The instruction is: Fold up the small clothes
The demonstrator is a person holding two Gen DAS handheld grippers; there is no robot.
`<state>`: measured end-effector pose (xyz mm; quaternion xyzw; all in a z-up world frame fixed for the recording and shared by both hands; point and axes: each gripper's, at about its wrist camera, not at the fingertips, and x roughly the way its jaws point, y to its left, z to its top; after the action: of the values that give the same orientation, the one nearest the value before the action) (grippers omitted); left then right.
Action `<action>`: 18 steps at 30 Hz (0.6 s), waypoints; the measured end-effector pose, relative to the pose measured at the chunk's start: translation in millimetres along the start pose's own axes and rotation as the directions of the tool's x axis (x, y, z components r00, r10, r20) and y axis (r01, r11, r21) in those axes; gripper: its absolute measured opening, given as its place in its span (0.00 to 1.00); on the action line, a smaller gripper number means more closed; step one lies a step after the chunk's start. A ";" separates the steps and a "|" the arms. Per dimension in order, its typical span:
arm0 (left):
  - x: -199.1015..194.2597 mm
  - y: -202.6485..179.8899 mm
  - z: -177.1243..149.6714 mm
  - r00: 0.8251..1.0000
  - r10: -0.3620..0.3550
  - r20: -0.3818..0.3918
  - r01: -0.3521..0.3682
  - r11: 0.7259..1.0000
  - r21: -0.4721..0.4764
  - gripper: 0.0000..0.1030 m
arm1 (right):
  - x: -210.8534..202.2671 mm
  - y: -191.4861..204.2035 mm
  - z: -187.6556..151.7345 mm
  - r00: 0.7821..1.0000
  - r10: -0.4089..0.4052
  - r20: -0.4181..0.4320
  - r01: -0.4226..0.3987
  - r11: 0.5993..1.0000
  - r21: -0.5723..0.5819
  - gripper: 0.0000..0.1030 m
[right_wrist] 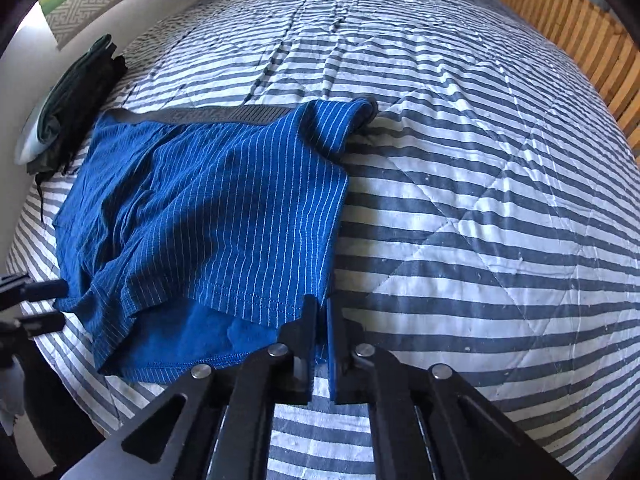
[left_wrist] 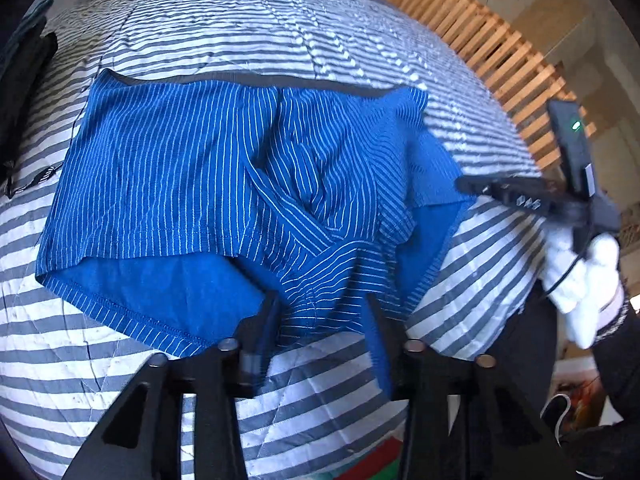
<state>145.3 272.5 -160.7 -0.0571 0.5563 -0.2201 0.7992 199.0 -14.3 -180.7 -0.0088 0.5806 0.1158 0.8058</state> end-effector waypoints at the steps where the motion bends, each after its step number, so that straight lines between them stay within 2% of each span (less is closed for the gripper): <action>1: 2.7 -0.5 -1.1 1.000 0.000 -0.014 0.000 1.000 0.000 0.09 | -3.3 -3.4 -3.5 1.000 0.020 -0.002 -0.020 1.000 0.020 0.03; 3: 1.6 -1.9 -4.0 1.000 0.023 -0.020 -0.023 1.000 0.008 0.06 | -7.8 -10.8 -7.4 0.998 0.062 -0.015 -0.061 0.996 0.064 0.03; 7: -21.0 -4.7 -11.0 1.000 -0.005 0.008 0.004 1.000 0.027 0.04 | -27.7 -20.7 -17.0 0.991 0.133 -0.027 -0.129 0.985 0.116 0.03; 10: -39.6 1.4 -14.8 1.000 0.000 0.026 0.000 1.000 0.031 0.04 | -43.8 -29.2 -24.6 0.967 0.250 -0.037 -0.240 0.955 0.176 0.03; 12: -41.9 5.5 -17.7 1.000 0.013 0.007 -0.013 0.999 0.038 0.07 | -48.4 -27.5 -32.2 0.982 0.184 -0.036 -0.177 0.973 0.147 0.03; 14: -39.3 12.7 -17.3 0.999 0.032 -0.030 -0.031 0.999 0.023 0.29 | -38.7 -24.1 -38.0 0.995 0.077 -0.065 -0.071 0.993 0.092 0.07; 15: -42.2 12.4 -16.9 0.998 0.059 -0.016 -0.059 0.998 0.017 0.40 | -31.9 -25.6 -39.1 0.994 0.065 -0.091 -0.057 0.995 0.088 0.09; 16: -45.2 8.3 -15.4 0.997 0.073 0.009 -0.073 0.997 0.018 0.40 | -27.2 -30.2 -39.0 0.991 0.083 -0.106 -0.072 0.992 0.103 0.12; 18: -50.3 -13.0 -12.7 0.997 0.047 0.055 -0.049 0.998 0.043 0.40 | -24.0 -41.3 -30.0 0.993 0.098 -0.070 -0.088 0.987 0.138 0.19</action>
<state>115.7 283.7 -117.6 -0.0320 0.5307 -0.2117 0.8201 171.9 -63.2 -172.9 0.0681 0.6172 0.1135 0.7756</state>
